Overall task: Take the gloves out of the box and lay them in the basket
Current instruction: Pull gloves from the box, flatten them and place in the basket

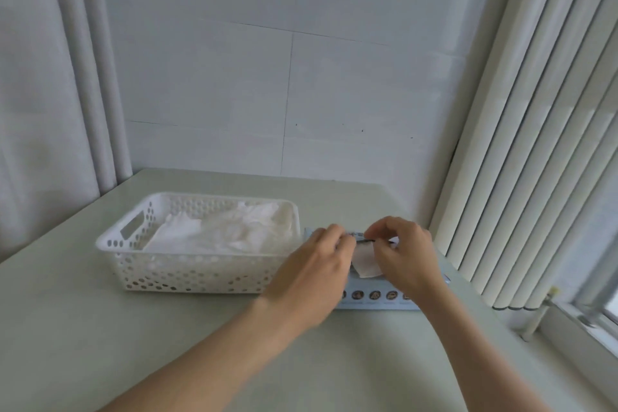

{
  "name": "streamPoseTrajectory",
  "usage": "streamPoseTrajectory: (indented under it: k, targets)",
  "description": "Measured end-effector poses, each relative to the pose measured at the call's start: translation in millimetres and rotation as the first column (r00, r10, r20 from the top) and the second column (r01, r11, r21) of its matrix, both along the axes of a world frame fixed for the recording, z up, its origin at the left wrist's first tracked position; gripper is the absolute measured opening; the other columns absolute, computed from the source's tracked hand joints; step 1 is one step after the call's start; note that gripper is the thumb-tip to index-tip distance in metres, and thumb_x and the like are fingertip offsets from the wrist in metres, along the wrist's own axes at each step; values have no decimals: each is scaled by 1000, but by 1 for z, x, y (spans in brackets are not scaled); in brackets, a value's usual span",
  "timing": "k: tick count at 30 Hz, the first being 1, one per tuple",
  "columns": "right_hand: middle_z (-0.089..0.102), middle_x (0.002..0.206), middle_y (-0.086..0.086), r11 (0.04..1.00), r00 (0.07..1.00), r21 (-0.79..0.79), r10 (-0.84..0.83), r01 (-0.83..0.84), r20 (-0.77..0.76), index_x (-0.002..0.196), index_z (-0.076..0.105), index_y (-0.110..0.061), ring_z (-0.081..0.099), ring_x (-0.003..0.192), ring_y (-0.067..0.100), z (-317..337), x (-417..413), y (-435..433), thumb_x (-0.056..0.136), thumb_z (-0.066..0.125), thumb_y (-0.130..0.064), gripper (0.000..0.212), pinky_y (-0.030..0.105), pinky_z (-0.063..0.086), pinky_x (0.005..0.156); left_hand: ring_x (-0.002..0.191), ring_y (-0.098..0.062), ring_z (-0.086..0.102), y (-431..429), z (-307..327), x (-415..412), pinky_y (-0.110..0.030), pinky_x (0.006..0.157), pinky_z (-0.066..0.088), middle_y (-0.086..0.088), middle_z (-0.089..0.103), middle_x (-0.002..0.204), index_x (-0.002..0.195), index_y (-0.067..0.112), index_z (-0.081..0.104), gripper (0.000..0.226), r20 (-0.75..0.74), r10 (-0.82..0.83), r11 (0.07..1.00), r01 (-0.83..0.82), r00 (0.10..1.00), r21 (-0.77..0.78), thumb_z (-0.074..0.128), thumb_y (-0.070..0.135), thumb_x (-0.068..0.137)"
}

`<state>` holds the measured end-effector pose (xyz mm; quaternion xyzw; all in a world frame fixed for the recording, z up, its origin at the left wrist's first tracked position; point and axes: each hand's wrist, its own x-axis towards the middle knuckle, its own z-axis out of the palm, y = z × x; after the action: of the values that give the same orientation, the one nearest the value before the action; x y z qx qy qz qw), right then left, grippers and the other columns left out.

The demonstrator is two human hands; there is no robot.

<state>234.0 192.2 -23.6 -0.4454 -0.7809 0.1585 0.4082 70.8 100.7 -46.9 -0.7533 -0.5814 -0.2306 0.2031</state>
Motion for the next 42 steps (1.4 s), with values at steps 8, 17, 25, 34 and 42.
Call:
streamPoseTrajectory:
  k: [8,17,25,34,42]
  targets:
    - [63,88,-18,1000,960,-5,-9,11,279,83,74,-37,57,92,11,-10,5,3,81,64,-34,11,34,39,93,136,-25,53,2,-37,3,-38,117,42,-8,60,142,141,8,57,56,48,78,997,-79,996,12,33,45,107]
    - [72,91,-20,998,990,70,9,0,-140,91,75,-28,64,94,2,-11,8,5,98,63,-19,17,30,50,86,134,-26,52,3,-40,4,-41,115,42,-6,61,137,138,12,59,51,12,78,997,-79,997,18,33,46,108]
    - [62,77,-10,970,825,179,-36,166,-565,101,64,-16,53,65,12,2,5,-9,111,50,-18,17,19,40,58,129,-29,57,6,-43,2,-43,113,46,-8,64,134,134,12,63,53,-10,101,995,-101,995,13,30,44,108]
    - [40,56,-8,872,873,461,90,163,-480,104,54,-15,41,49,18,16,-2,-37,111,46,-16,12,26,30,47,135,-26,53,-2,-36,3,-34,117,38,-7,58,143,148,10,46,57,109,31,999,-29,994,-20,30,47,107]
    - [43,44,5,991,894,15,126,-133,-431,91,72,-25,32,42,17,19,-7,-42,94,69,-17,9,25,28,46,145,3,35,-18,1,12,-12,116,28,15,32,163,165,28,14,68,733,-165,976,217,660,25,35,55,106]
